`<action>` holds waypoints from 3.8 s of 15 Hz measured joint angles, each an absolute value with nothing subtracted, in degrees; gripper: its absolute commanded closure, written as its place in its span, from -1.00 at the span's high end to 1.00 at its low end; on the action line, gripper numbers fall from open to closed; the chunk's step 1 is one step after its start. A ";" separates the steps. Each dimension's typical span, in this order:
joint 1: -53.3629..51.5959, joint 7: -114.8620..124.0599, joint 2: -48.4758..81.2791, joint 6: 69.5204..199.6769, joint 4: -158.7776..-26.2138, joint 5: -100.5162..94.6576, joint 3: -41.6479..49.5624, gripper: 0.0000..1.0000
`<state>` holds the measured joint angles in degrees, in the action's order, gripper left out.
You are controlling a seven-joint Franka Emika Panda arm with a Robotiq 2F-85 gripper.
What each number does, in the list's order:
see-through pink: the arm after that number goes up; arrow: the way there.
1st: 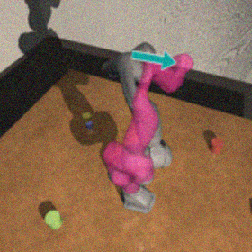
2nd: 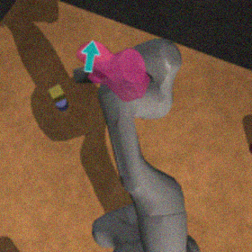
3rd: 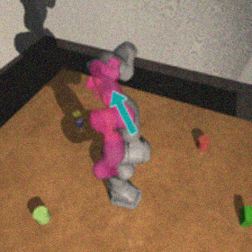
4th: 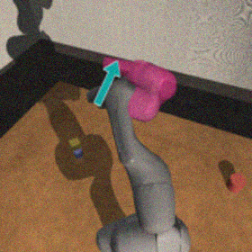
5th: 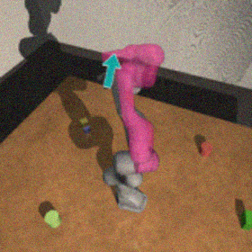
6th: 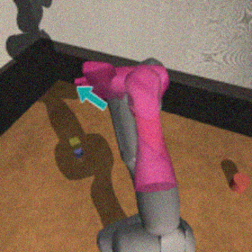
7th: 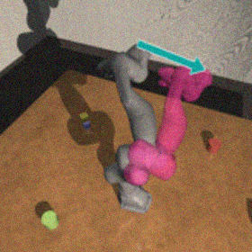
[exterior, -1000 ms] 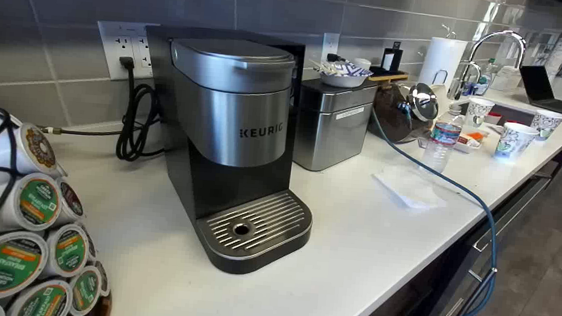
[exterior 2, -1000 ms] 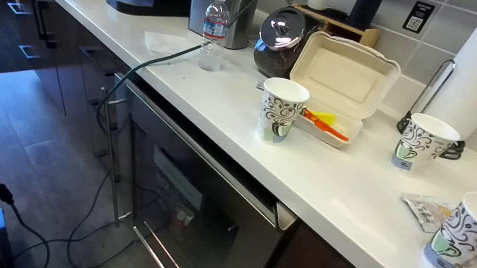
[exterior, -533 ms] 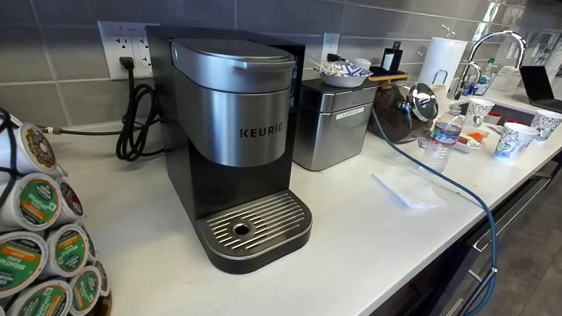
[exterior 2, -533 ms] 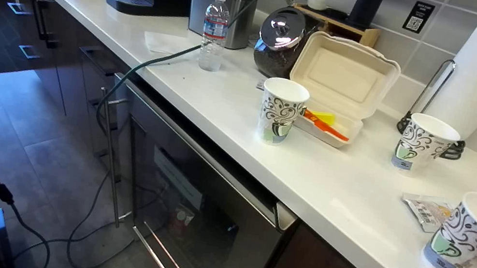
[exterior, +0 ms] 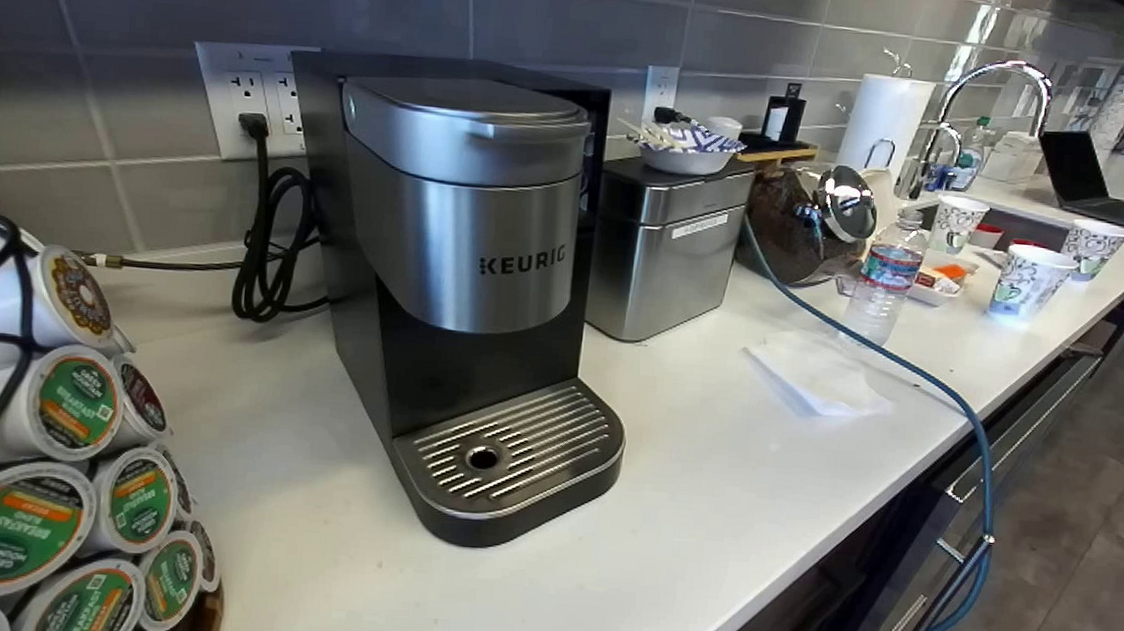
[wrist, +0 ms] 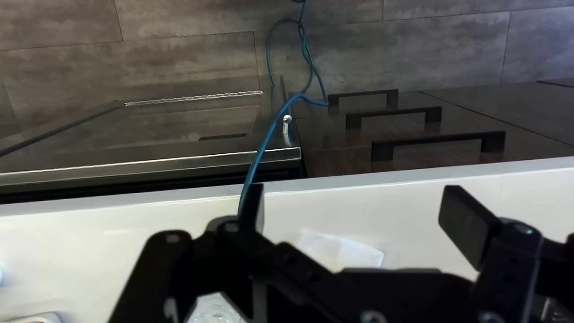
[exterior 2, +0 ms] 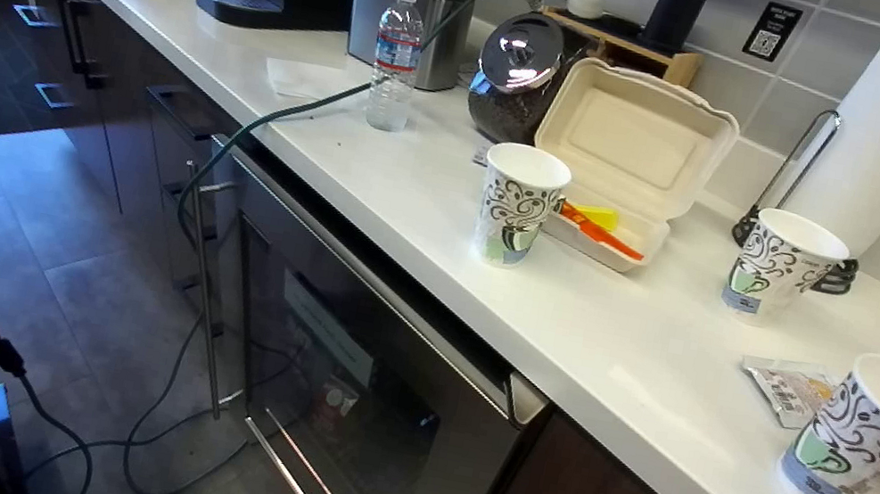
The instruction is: Use the white napkin to wipe the counter.
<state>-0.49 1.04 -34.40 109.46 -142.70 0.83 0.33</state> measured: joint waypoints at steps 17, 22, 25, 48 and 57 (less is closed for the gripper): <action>-3.12 15.13 -1.18 150.12 -137.06 -5.24 -9.21 1.00; -3.30 16.00 0.26 151.59 -134.63 -6.13 -8.18 1.00; -3.32 20.64 4.21 152.84 -130.03 -11.52 -6.29 1.00; -2.68 8.15 24.95 128.49 -106.43 -1.20 -0.35 1.00; -2.27 5.58 25.72 133.24 -106.83 -0.96 -0.12 1.00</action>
